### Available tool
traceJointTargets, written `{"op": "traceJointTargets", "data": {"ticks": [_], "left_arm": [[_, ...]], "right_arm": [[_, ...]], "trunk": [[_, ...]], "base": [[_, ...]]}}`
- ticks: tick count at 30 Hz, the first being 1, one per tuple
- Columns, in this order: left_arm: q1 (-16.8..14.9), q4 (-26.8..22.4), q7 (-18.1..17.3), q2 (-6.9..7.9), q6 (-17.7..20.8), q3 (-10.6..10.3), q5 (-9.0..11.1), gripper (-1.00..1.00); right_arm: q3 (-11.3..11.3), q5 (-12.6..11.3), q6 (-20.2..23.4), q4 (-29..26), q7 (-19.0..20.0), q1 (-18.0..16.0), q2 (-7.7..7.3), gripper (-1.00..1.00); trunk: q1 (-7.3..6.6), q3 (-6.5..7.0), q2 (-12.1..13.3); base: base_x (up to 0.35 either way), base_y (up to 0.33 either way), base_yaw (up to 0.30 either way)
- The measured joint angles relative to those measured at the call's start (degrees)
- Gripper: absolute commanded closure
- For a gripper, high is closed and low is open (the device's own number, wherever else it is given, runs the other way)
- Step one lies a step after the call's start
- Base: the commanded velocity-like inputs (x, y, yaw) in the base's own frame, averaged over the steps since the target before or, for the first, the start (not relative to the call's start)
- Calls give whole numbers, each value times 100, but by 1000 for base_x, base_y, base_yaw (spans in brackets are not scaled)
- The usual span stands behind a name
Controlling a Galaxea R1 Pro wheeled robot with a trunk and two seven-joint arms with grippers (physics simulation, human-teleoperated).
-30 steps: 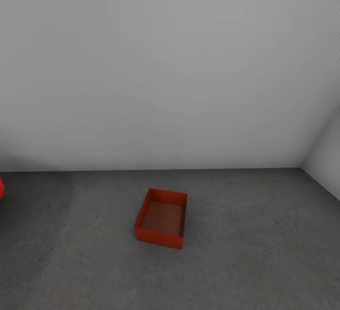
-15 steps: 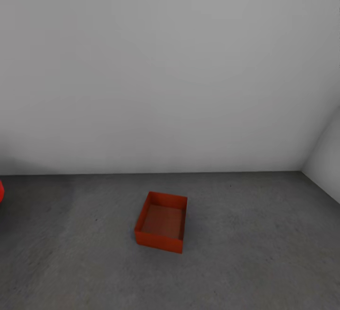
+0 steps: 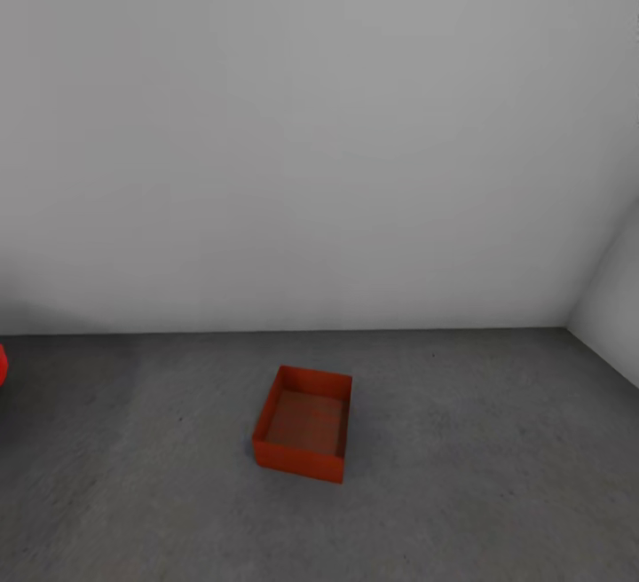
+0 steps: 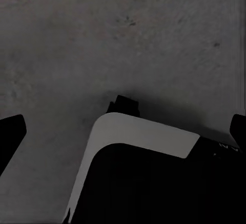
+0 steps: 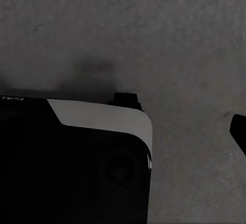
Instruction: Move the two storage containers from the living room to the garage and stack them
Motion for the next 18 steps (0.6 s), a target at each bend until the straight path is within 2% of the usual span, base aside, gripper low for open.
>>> {"op": "traceJointTargets", "data": {"ticks": [4, 18], "left_arm": [[126, 2, -124, 4, 9, 3, -2, -100], [227, 1, -158, 9, -57, -2, -13, -100]], "right_arm": [[-1, -8, -4, 0, 6, 0, 0, -100], [-7, -42, -5, 0, 25, 0, -4, -100]], "trunk": [[0, 37, 0], [0, 167, 0]], "base": [[0, 0, 0], [0, 0, 0]]}}
